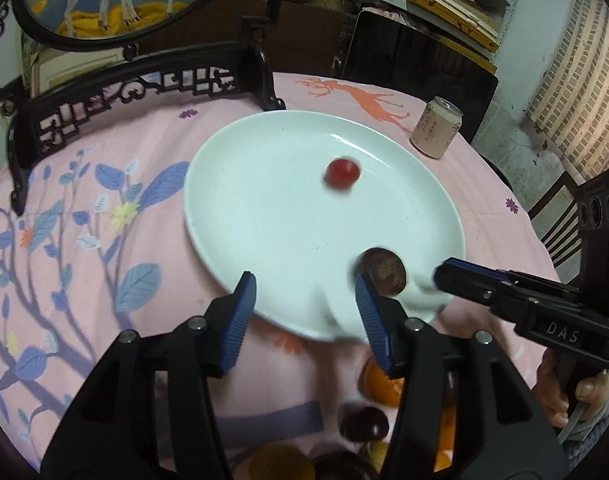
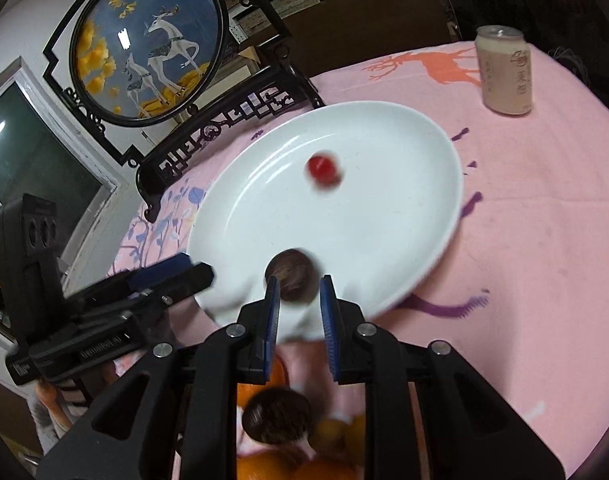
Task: Organize fruits
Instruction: 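Carry both fruits over the white plate and open both tools to drop them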
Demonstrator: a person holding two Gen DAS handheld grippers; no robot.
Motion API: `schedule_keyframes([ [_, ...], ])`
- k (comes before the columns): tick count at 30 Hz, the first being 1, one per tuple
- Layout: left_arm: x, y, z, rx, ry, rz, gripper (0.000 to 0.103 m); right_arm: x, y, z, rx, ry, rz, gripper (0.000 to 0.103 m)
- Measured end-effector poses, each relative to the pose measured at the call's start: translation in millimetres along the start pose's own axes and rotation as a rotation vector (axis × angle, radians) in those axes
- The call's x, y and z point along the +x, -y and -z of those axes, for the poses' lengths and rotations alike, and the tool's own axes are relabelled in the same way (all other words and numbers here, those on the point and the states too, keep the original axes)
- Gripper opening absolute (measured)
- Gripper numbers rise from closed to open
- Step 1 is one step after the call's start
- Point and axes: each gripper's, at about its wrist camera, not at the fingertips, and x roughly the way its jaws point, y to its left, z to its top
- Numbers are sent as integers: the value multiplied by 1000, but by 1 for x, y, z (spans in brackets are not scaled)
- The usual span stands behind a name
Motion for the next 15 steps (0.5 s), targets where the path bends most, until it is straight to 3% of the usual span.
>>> schedule_keyframes([
  [5,-18,-10,19,-26,-3,7,59,-27,0,12,14,39,-38,21],
  [6,-22,-12,24,-31,-6,9,59,-32,0,15,16,46,-43,25],
  [7,-25,-15,30,-32,-10,9,59,-37,1,19,20,53,-45,39],
  [9,-34,-18,47,-21,-17,-2,59,-50,6,31,41,77,-32,53],
  [15,-53,-22,84,-15,-34,-6,66,-76,18,57,84,110,-46,55],
])
